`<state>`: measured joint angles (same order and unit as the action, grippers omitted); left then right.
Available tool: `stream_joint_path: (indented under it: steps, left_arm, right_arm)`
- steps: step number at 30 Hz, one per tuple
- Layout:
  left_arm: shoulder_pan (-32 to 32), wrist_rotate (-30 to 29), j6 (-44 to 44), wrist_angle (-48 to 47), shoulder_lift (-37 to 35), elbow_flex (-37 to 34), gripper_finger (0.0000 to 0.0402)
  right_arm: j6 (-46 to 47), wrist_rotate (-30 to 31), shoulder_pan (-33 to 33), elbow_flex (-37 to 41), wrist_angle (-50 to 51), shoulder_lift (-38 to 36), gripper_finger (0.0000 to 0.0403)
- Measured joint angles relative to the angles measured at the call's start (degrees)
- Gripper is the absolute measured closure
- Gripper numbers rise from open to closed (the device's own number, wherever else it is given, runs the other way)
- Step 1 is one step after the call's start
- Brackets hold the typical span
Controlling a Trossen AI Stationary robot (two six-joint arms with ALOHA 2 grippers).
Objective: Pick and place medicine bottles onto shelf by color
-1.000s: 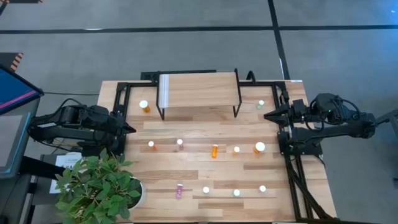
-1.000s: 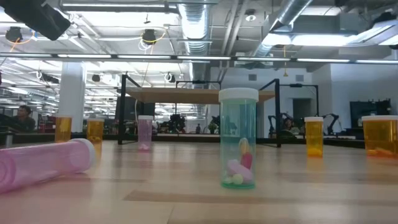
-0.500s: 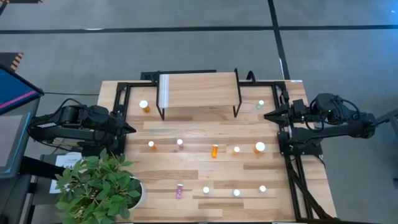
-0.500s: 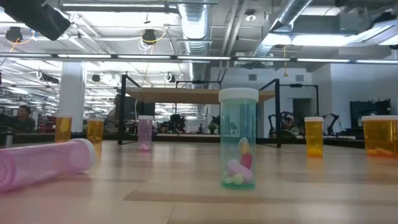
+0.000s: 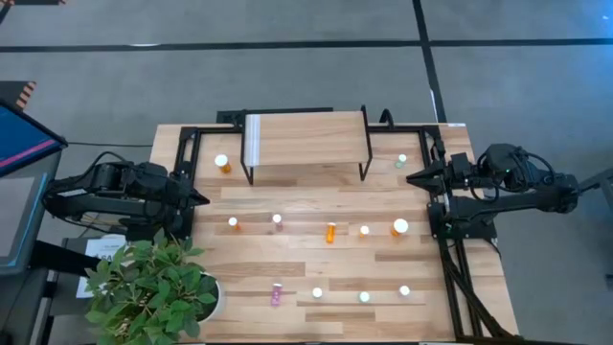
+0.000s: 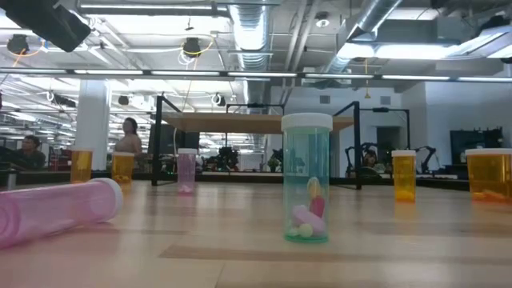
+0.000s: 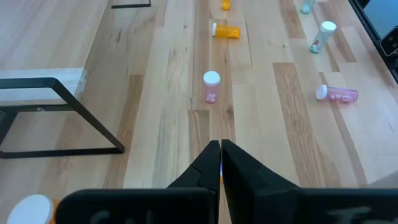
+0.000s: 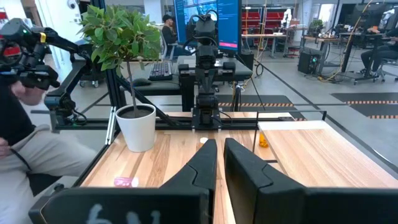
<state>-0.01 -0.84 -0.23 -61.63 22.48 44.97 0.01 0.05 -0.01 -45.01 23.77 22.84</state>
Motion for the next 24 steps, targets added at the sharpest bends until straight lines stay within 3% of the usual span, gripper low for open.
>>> stream_joint_path:
  steps: [5, 11, 24]
  left_arm:
    - [0.00, -0.01, 0.65, -0.02, 0.02, 0.01, 0.0401]
    - [-0.02, -0.72, 8.17, -0.02, 0.02, 0.00, 0.0401]
    - [-0.02, -3.47, 4.88, 0.00, 0.01, 0.00, 0.0401]
  right_arm:
    - [0.00, 0.00, 0.00, 0.00, 0.00, 0.00, 0.0347]
    - [-0.02, 0.02, -0.01, 0.00, 0.01, 0.00, 0.0347]
    - [0.00, 0.00, -0.01, -0.01, 0.01, -0.01, 0.0347]
